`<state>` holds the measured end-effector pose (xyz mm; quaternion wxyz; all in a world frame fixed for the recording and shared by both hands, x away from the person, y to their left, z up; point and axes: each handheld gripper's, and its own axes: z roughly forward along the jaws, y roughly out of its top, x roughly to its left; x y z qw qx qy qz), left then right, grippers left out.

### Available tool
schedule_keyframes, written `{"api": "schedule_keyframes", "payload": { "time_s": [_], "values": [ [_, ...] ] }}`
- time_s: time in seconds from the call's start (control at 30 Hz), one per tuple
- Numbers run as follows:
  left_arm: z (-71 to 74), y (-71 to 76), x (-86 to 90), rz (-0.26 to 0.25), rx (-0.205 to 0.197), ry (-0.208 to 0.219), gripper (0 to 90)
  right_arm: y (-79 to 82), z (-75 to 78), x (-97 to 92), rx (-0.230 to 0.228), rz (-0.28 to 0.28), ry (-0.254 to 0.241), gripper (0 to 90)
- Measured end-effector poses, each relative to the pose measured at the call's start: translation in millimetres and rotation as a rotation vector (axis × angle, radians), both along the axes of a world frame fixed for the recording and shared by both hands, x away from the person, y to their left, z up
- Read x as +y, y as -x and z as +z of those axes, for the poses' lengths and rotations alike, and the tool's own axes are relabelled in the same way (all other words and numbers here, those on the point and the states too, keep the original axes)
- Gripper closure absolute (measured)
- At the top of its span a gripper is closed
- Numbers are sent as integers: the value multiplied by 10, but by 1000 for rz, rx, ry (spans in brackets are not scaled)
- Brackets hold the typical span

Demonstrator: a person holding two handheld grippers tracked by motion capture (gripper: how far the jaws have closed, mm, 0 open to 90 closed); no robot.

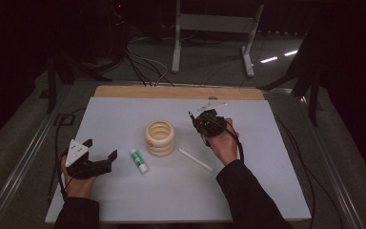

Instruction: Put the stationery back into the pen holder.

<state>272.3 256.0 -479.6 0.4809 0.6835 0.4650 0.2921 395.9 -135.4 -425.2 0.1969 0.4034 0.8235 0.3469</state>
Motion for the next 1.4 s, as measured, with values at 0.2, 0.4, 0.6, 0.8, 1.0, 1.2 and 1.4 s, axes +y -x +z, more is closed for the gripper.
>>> {"api": "schedule_keyframes", "payload": {
  "time_s": [0.2, 0.4, 0.6, 0.8, 1.0, 1.2, 1.4],
  "values": [
    [-1, 0, 1, 0, 1, 2, 4, 4, 32, 23, -13, 2, -19, 800],
    [-2, -1, -2, -4, 1, 2, 4, 12, 76, 47, -25, 9, -34, 800],
    [-2, -1, -5, -6, 2, 4, 3, 8, 131, 93, -37, 19, -31, 800],
    [-3, -2, -5, -8, 2, 5, 4, -13, 192, 138, -45, 27, -37, 800],
    [-4, -3, -4, -10, 3, 5, 4, -33, 225, 167, -48, 31, -59, 800],
    [-4, -4, -8, -11, 1, 5, 4, -49, 237, 190, -50, 36, -73, 800],
    [-6, -4, -8, -12, 2, 5, 4, -63, 274, 225, -54, 42, -85, 800]
  ]
}}
